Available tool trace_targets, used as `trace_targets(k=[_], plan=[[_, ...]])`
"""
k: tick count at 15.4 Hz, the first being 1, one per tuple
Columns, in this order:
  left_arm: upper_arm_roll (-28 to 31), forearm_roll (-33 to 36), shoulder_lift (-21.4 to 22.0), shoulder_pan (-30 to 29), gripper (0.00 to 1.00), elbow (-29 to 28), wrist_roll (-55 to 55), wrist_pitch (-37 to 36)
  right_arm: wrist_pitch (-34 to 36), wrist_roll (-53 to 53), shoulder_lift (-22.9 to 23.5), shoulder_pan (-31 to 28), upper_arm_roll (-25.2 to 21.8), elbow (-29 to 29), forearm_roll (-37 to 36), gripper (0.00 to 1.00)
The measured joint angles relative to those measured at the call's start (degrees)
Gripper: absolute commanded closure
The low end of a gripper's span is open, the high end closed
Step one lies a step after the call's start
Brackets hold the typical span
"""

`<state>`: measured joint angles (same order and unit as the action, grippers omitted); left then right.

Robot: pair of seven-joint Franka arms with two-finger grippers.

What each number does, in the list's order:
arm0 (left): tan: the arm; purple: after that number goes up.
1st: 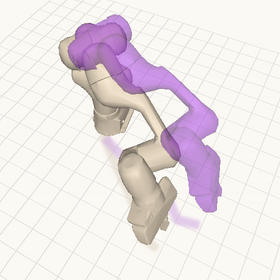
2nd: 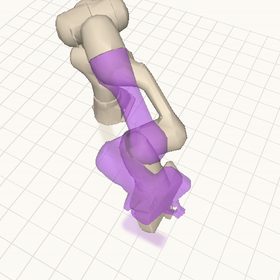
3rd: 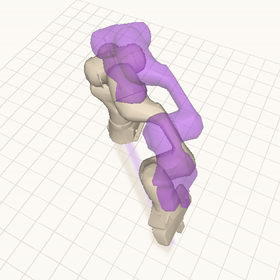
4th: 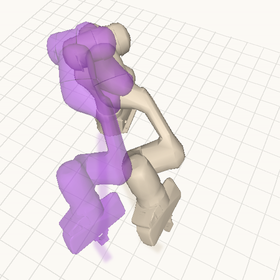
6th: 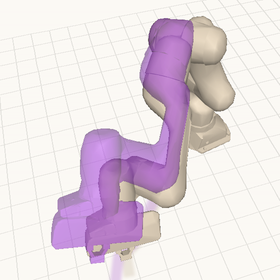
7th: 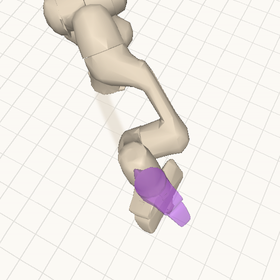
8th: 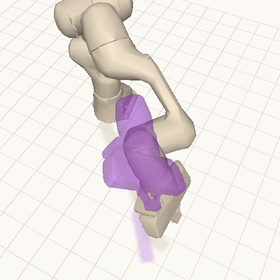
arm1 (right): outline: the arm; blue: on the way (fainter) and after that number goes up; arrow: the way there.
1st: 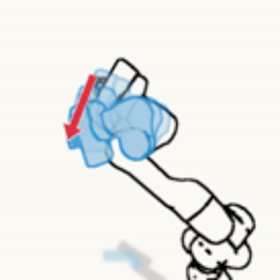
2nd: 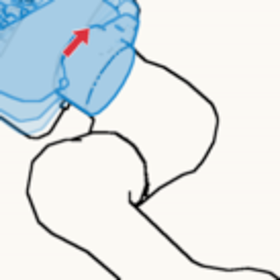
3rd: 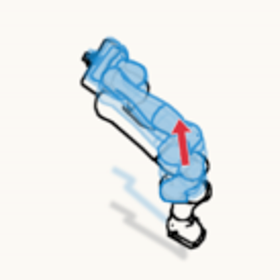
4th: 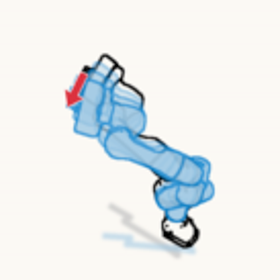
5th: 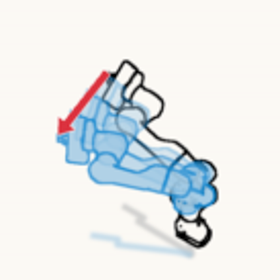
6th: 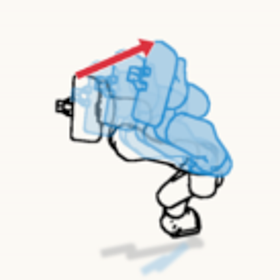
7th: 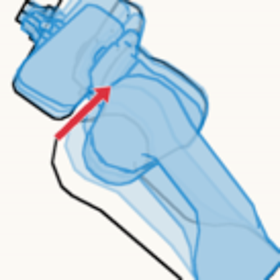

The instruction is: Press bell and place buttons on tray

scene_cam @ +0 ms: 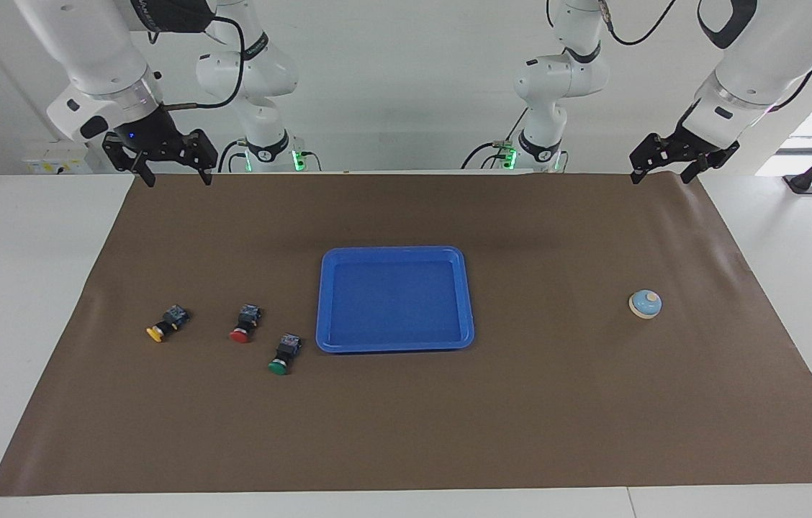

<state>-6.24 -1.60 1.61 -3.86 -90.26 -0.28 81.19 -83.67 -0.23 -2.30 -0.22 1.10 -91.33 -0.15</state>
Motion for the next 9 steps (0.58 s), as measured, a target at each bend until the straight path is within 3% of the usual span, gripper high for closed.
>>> trace_targets(k=[6, 7, 8, 9], plan=[[0.14, 0.00, -0.03, -0.01, 0.02, -0.30, 0.05, 0.39, 0.00, 0.00, 0.00, 0.00, 0.00, 0.00, 0.00, 0.00], [0.28, 0.00, -0.03, -0.03, 0.57, -0.61, 0.20, 1.00, 0.00, 0.00, 0.00, 0.00, 0.00, 0.00, 0.00, 0.00], [0.40, 0.00, -0.02, -0.06, 0.90, -1.07, 0.28, 1.44, 0.00, 0.00, 0.00, 0.00, 0.00, 0.00, 0.00, 0.00], [0.57, 0.01, 0.01, -0.09, 1.00, -1.79, 0.30, 1.69, 0.00, 0.00, 0.00, 0.00, 0.00, 0.00, 0.00, 0.00]])
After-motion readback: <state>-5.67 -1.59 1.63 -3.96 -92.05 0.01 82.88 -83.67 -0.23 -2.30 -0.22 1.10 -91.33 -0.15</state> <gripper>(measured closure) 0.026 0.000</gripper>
